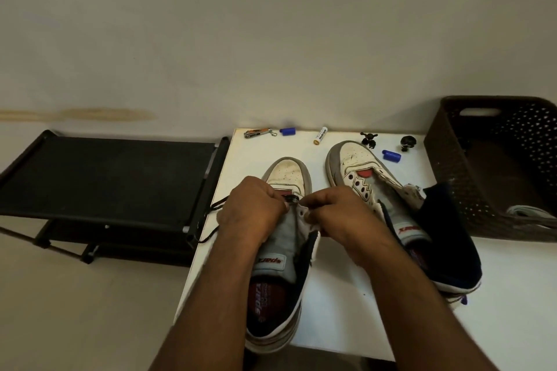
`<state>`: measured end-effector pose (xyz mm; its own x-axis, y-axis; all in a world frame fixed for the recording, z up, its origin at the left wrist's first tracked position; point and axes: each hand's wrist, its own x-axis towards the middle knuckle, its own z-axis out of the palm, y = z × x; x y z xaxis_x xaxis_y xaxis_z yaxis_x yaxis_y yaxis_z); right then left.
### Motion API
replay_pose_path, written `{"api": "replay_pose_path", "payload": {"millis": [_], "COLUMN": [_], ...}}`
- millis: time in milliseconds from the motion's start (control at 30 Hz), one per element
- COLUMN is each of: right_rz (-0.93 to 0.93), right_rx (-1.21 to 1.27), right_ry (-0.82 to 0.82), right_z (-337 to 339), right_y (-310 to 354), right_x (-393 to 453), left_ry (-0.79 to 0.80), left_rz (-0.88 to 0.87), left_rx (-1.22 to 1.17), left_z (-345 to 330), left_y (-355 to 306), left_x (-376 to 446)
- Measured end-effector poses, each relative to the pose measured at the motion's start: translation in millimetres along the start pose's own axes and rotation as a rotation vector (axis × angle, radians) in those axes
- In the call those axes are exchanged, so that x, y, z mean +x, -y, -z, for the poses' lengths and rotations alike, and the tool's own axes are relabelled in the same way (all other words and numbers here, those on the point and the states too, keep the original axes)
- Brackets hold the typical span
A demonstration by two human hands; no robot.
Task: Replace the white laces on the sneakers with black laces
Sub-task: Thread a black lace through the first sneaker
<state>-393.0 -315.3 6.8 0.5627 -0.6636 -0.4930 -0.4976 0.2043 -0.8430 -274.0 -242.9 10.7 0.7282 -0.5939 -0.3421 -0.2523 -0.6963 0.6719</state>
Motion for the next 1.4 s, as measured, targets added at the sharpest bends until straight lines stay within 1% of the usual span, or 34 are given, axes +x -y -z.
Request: {"api": "replay_pose_path", "payload": {"millis": [67,133,267,533,767,900,1033,1133,1167,1200,1267,1333,1367,1400], "right_rz": [-0.005,-0.008,-0.009,-0.02,-0.002,-0.046,-0.014,0.115,0.143,0.161,0.233,0.353,0.397,0.423], "right_rx": [0.076,0.139,0.163,0.219,0.211,0.39,0.44,0.309,0.348,0.465,0.729,0.958,1.047,1.058], "right_ry": [0.018,0.031,0.047,0.059,0.081,0.097,-0.031,-0.18,-0.206,-0.198,-0.131,-0.074,-0.048,-0.044], "right_z": [1.9,1.8,3.1,2.1,1.6,-5.1,-25.9,-31.9,-30.6,-27.6,-18.4,-7.8,-3.5,-0.7], "right_y": [-4.7,-8.0,-10.0,-7.0,-4.5,-7.3,-13.3,-12.5,-7.9,-2.1,12.4,23.3,26.7,27.5], "right_x": [3.6,6.3,9.7,8.3,9.4,14.0,16.4,16.6,15.1,13.0,8.1,4.2,2.8,1.5], "left_ry": [-0.007,-0.001,0.034,0.042,0.033,0.033,0.007,-0.046,-0.054,-0.043,0.02,0.024,0.033,0.048], "left_rz": [0.015,0.03,0.039,0.039,0.047,0.045,0.009,0.004,0.019,0.031,0.035,0.026,0.015,0.007], "left_rx": [0.013,-0.023,-0.122,-0.113,-0.194,-0.234,-0.128,0.043,0.114,0.144,0.057,-0.033,-0.051,-0.062], "left_z": [0.1,2.4,-0.4,-1.2,-5.0,-8.7,-7.3,8.9,14.8,19.3,23.9,22.0,21.3,21.2], "left_y": [1.8,4.7,7.3,5.9,5.3,8.5,5.5,3.7,5.3,7.9,9.8,13.4,12.9,10.8], "left_x": [1.4,4.8,7.5,5.0,1.7,4.5,2.9,0.8,0.3,0.7,-1.7,-0.2,-0.7,-2.2]}}
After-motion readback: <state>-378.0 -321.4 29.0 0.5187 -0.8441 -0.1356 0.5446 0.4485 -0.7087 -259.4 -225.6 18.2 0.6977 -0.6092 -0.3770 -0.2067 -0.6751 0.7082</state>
